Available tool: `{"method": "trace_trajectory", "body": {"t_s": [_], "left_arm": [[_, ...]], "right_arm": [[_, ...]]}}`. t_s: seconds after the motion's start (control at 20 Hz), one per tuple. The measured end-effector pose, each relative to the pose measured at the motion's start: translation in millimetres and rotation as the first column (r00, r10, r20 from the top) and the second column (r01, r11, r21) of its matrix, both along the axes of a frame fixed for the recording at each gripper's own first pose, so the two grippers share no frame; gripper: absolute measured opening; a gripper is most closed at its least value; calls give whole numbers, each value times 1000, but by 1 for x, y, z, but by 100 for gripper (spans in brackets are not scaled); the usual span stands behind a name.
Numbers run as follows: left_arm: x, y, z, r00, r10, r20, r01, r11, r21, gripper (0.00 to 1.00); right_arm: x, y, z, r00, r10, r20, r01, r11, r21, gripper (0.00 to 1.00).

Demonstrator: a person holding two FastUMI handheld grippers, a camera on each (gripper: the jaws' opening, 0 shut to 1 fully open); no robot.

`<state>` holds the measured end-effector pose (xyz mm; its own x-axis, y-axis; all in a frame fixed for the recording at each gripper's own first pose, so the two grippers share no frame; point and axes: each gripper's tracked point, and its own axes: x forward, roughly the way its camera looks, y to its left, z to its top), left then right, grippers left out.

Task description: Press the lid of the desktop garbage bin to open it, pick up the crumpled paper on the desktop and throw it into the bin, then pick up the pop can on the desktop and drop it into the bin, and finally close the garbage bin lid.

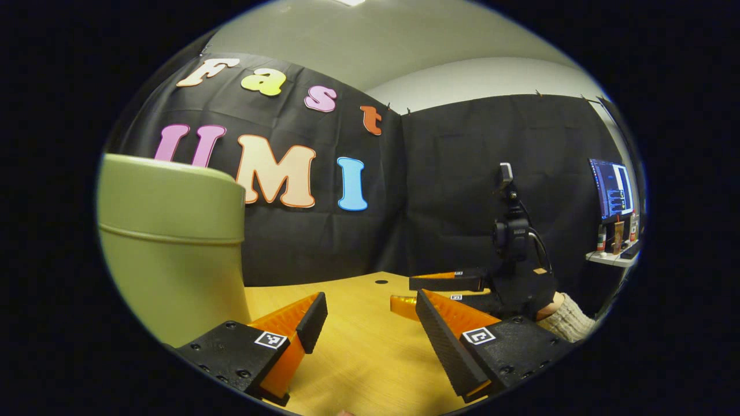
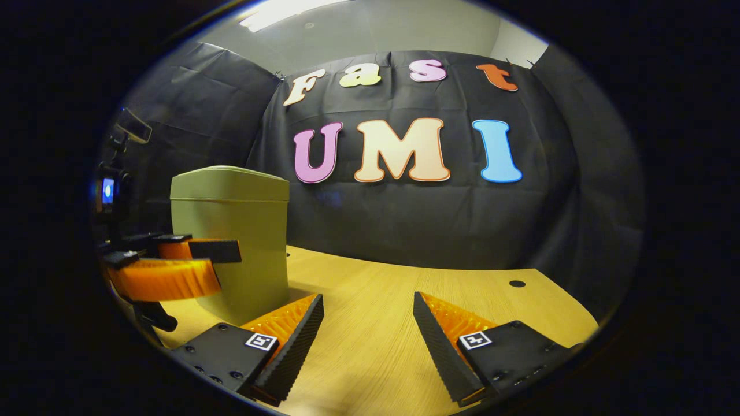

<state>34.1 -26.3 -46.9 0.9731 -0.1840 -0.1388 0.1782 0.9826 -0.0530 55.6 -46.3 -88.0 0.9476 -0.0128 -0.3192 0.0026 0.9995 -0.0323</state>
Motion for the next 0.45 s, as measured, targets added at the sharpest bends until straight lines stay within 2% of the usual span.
{"method": "trace_trajectory", "body": {"t_s": [0.25, 0.45], "left_arm": [[-3, 11, -22, 1000, 18, -24, -18, 1000, -14, 94], [-3, 8, -26, 999, 1, -45, -2, 1000, -5, 95]], "right_arm": [[2, -3, -9, 1000, -13, -9, 13, 1000, -14, 98], [4, 1, -20, 999, -5, -35, 5, 1000, -11, 98]]}}
